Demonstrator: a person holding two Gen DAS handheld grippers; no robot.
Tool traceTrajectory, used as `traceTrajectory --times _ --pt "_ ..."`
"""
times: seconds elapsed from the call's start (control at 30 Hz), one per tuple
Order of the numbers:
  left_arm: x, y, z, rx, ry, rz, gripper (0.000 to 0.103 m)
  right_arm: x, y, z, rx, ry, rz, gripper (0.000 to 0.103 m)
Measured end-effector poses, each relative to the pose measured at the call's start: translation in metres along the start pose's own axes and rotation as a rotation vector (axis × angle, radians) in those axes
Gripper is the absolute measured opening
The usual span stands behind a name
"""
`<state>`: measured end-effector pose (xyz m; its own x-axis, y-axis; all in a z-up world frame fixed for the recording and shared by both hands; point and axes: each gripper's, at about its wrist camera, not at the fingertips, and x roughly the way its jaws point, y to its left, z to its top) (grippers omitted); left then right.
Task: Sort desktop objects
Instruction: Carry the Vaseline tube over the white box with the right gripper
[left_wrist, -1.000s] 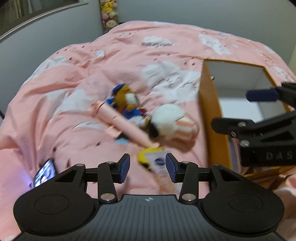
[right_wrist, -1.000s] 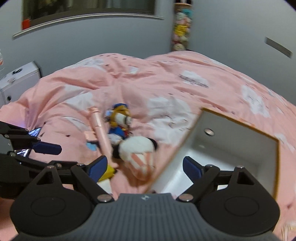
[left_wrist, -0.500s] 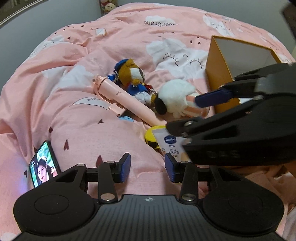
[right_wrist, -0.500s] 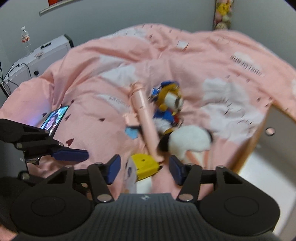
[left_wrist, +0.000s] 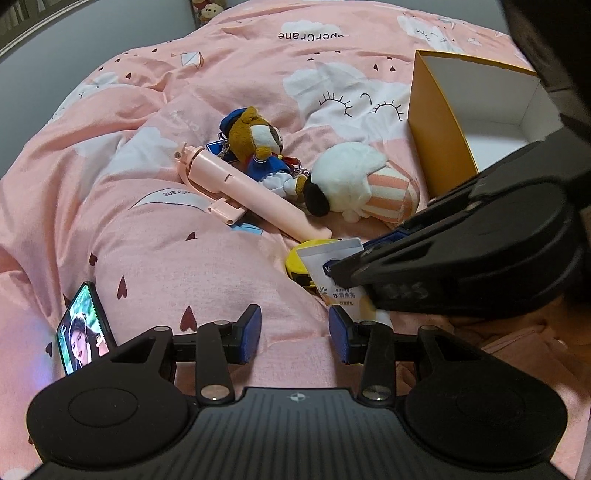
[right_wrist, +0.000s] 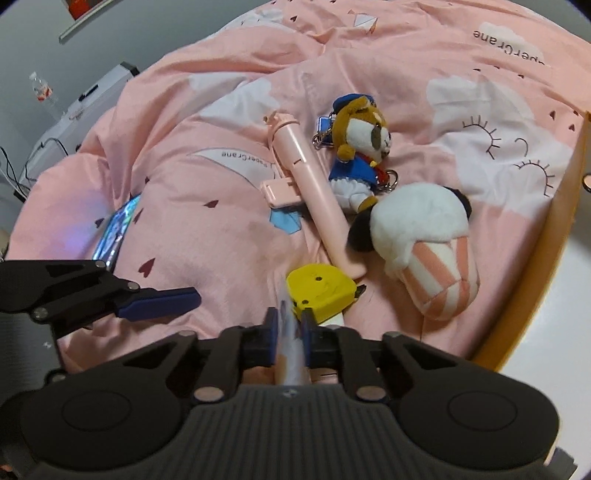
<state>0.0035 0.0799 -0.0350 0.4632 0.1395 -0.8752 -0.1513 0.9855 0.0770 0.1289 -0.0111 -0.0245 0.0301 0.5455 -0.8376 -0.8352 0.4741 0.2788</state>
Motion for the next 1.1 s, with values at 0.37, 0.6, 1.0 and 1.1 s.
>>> traceTrajectory --times 0.37,0.6,1.0,1.1 --pt "-0.006 0.002 0.000 -0.021 -0.010 -0.015 0.047 -0.065 -0.013 -0.003 0.065 -0.150 0.030 0.010" --pt "-0.013 0.012 0.004 -0.063 -0.034 -0.141 0.047 -0.133 -0.037 -0.002 0.139 -0.348 -0.051 0.010" --pt "0.007 -0.011 0.024 0.074 -0.035 -0.144 0.047 -0.210 -0.093 -0.046 0.280 -0.518 -0.340 0.010" --pt "0.013 -0.034 0.028 0.266 -0.029 -0.082 0.047 -0.208 -0.103 -0.058 0.318 -0.490 -0.347 0.010"
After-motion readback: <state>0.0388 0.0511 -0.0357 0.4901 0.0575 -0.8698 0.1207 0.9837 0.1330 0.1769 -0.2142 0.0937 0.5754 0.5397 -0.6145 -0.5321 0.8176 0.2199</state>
